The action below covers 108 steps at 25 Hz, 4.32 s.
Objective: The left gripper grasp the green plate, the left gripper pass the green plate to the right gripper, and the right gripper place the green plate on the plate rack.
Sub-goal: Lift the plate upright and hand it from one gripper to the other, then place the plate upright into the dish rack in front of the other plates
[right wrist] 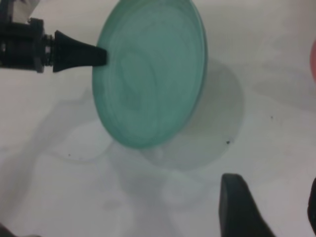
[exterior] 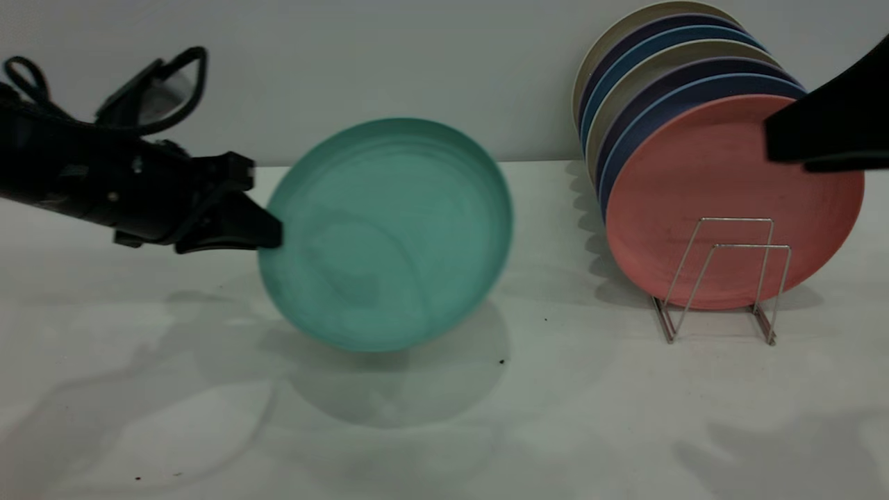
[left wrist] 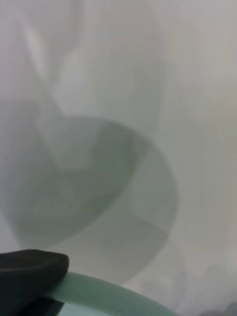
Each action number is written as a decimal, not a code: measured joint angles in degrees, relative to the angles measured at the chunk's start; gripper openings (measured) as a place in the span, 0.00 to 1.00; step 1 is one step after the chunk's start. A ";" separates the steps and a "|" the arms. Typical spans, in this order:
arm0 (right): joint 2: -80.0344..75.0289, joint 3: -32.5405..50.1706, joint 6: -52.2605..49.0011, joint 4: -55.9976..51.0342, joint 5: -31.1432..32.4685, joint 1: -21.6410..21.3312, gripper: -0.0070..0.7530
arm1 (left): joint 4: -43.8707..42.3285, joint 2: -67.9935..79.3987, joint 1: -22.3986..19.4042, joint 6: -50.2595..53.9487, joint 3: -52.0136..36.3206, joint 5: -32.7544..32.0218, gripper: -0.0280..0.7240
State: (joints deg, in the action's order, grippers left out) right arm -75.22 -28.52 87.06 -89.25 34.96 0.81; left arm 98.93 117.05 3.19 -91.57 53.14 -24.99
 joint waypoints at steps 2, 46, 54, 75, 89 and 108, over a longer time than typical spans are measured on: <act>-4.28 -0.23 5.58 -5.67 1.19 0.00 0.49 | -0.05 -0.51 1.51 0.00 0.00 -0.40 0.06; -20.03 -3.86 13.71 -12.38 7.04 -0.15 0.14 | 1.37 -1.87 15.48 -2.96 0.11 -9.77 0.06; -20.03 -3.86 12.89 -12.32 4.50 -0.22 0.10 | 1.65 -1.87 15.34 -4.74 0.11 -12.25 0.11; -20.03 -3.86 13.57 -12.16 3.98 -0.22 0.06 | -13.81 -6.05 6.55 7.47 0.28 -24.63 0.85; -20.03 -4.70 21.92 -3.52 3.45 -0.22 0.06 | -37.34 -9.34 -7.34 30.46 0.35 -19.46 0.82; -8.78 -20.40 16.94 41.10 -2.26 -0.22 0.06 | -42.49 -9.34 -7.63 35.87 0.35 -13.65 0.82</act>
State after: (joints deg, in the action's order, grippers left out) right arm -84.01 -48.92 103.99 -48.15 32.70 0.59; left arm 56.45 107.71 -4.44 -55.70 53.49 -38.64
